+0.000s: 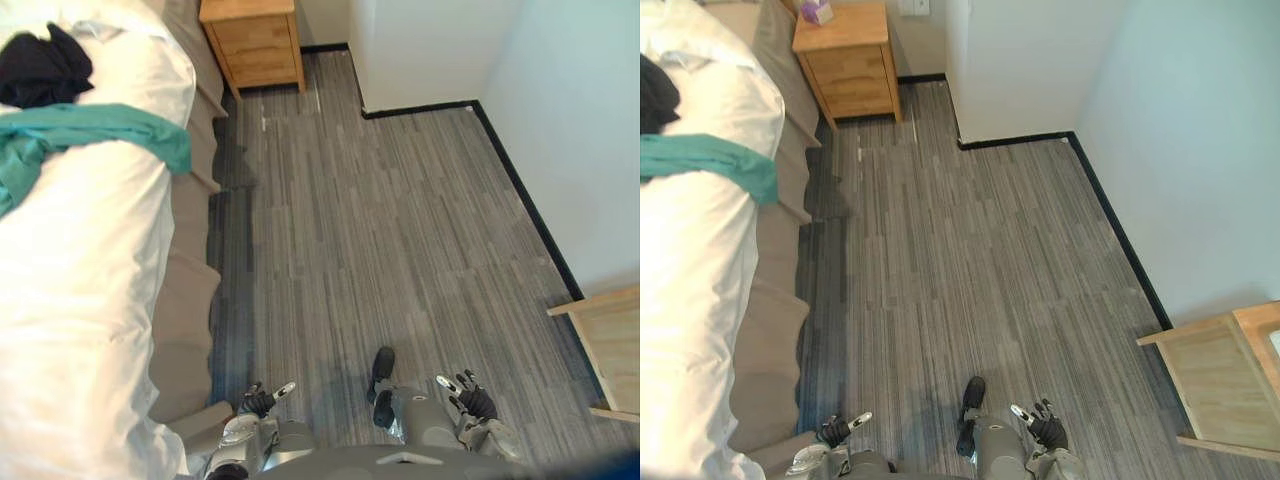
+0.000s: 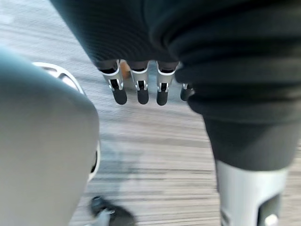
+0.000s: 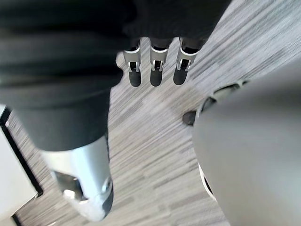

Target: Tidy the bed and pick cloth on bed and put in laundry

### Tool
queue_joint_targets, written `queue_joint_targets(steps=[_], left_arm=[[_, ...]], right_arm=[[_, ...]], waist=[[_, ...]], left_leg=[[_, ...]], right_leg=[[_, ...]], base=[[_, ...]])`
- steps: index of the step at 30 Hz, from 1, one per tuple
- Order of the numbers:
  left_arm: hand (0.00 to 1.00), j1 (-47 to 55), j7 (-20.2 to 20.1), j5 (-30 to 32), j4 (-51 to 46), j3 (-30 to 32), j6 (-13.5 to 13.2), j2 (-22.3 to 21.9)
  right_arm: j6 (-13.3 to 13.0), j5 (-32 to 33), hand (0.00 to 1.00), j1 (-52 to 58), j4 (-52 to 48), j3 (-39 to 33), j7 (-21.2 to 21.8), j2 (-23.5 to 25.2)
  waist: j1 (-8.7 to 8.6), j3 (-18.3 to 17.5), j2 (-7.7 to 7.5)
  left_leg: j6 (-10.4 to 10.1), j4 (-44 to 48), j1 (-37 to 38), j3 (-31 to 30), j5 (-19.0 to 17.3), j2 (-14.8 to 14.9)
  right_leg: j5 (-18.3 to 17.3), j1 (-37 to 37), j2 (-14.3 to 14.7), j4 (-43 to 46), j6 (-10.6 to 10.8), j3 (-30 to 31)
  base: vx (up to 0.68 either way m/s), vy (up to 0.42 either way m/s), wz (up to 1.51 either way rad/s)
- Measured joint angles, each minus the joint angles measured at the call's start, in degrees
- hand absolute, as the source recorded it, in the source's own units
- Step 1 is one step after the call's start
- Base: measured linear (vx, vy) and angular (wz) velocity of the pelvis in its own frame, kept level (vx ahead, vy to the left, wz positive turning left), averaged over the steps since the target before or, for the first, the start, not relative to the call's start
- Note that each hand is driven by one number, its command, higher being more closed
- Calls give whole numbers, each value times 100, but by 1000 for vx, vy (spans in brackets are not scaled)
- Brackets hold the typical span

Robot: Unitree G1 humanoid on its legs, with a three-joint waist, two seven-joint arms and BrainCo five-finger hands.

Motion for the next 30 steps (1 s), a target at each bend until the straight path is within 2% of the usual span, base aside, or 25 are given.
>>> queue_joint_targets(steps=[1,2,5,8,9,11,13,15,16,17,18,19,20,21,22,23,24,25,26,28,30], left_arm=[[0,23,0,-1,-29,1,-39,-12],[0,32,13,-5,-88,7,-153,-4],[0,58,112,-21,-215,-70,-366,-57],[0,54,81,-24,-228,-88,-431,-63],[0,47,76,-29,-229,-89,-431,-62],[0,50,79,-77,-223,-88,-436,-62],[0,47,85,-175,-216,-89,-465,-76],[0,100,81,-337,-213,-89,-516,-129],[0,149,62,-382,-214,-94,-522,-162],[0,183,45,-429,-215,-97,-522,-171],[0,250,-53,-532,-223,-97,-518,-124],[0,313,-91,-592,-231,-128,-506,-44],[0,313,-139,-663,-233,-149,-489,-9],[0,289,-206,-819,-227,-216,-438,33],[0,253,-283,-970,-200,-367,-349,93],[0,245,-305,-1031,-192,-463,-282,136],[0,227,-405,-1028,-148,-663,-195,250],[0,219,-470,-1026,-129,-743,-161,288],[0,164,-566,-1011,7,-825,-152,321],[0,120,-566,-971,81,-832,-155,325],[0,100,-564,-949,81,-834,-155,282]], right_arm=[[-7,-5,0,15,-18,4,5,0],[-17,-115,0,31,-47,55,21,26],[-71,-491,0,-30,-90,80,57,29],[-79,-722,0,-7,-76,80,90,53],[-106,-838,0,-26,-79,89,90,88],[-146,-887,0,-31,-82,101,88,141],[-170,-930,0,-2,-61,136,75,161],[-233,-1113,0,81,-30,252,33,80],[-263,-1117,0,109,-34,371,23,7],[-256,-1134,0,130,-24,376,9,-5],[-224,-1231,0,201,3,383,-43,54],[-150,-1336,0,242,32,361,-70,105],[-77,-1351,0,242,32,344,-83,157],[64,-1377,0,238,21,214,-84,197],[241,-1361,0,219,47,-66,-94,234],[343,-1358,0,221,95,-230,-103,258],[517,-1325,0,208,143,-573,-144,339],[586,-1316,0,199,171,-676,-172,348],[719,-1305,0,170,210,-880,-233,327],[772,-1288,0,154,179,-875,-258,271],[720,-1188,0,163,98,-867,-248,306]], waist=[[-6,-3,19],[33,18,-14],[107,-1,69],[147,-6,55],[161,-18,24],[190,-50,-29],[258,-58,-71],[307,-109,-1],[302,-173,77],[305,-215,93],[317,-378,67],[339,-570,-56],[371,-647,-153],[401,-673,-191],[393,-684,-204],[382,-697,-219],[301,-737,-305],[284,-743,-315],[164,-731,-311],[132,-725,-292],[111,-722,-276]], left_leg=[[35,381,-127,-137,239,66],[1,1127,-491,-462,644,196],[-237,1981,-1161,-925,-49,117],[-279,1104,-1240,-820,-309,-82],[-278,332,-1209,-798,-357,-272],[-248,-784,-1156,-747,-320,-530],[-132,-1676,-1161,-684,-43,-744],[-81,-2064,-1151,-598,271,-715],[-3,-2112,-1130,-308,318,-579],[159,-1998,-1103,-96,436,-498],[370,-1771,-1064,362,459,-468],[462,-1626,-1093,667,203,-583],[503,-1621,-1070,724,83,-679],[540,-1632,-997,730,-97,-848],[568,-1685,-839,645,-206,-1043],[584,-1744,-745,552,-235,-1169],[627,-1922,-510,367,-275,-1439],[643,-2012,-390,258,-289,-1544],[713,-2146,-66,7,-340,-1657],[681,-2343,363,-144,-357,-1669],[655,-2627,727,-348,-357,-1649]], right_leg=[[-76,102,-8,1,-6,33],[-177,276,28,-36,-38,190],[-283,603,113,-181,-18,416],[-303,955,190,-397,139,535],[-329,1034,189,-432,185,651],[-391,1130,142,-434,261,820],[-561,1315,15,-408,324,994],[-743,1538,-94,-339,501,1056],[-871,1715,-142,-312,656,1055],[-939,1812,-182,-306,734,1056],[-1030,1948,-365,-321,870,1021],[-1078,1984,-588,-299,946,1002],[-1096,1934,-706,-144,990,1008],[-1200,1740,-926,507,1141,1003],[-1242,1524,-1117,1548,1253,1004],[-1194,1414,-1211,2130,1285,1010],[-814,1117,-1421,3271,1177,1041],[-588,985,-1498,3753,1167,1044],[-523,664,-1545,4793,1177,1036],[-684,325,-1528,5424,1102,886],[-964,-171,-1385,5390,1077,873]], base=[[309,-125,-19],[252,-69,-31],[225,-55,-36],[278,-31,-23],[186,42,-31],[247,101,-40],[265,153,-45],[338,243,-35],[353,267,-14],[413,308,-2],[460,330,1],[489,328,-2],[496,304,-3],[562,336,8],[449,275,27],[539,282,63],[371,144,70],[558,181,99],[370,71,80],[480,23,73],[446,-64,60]])
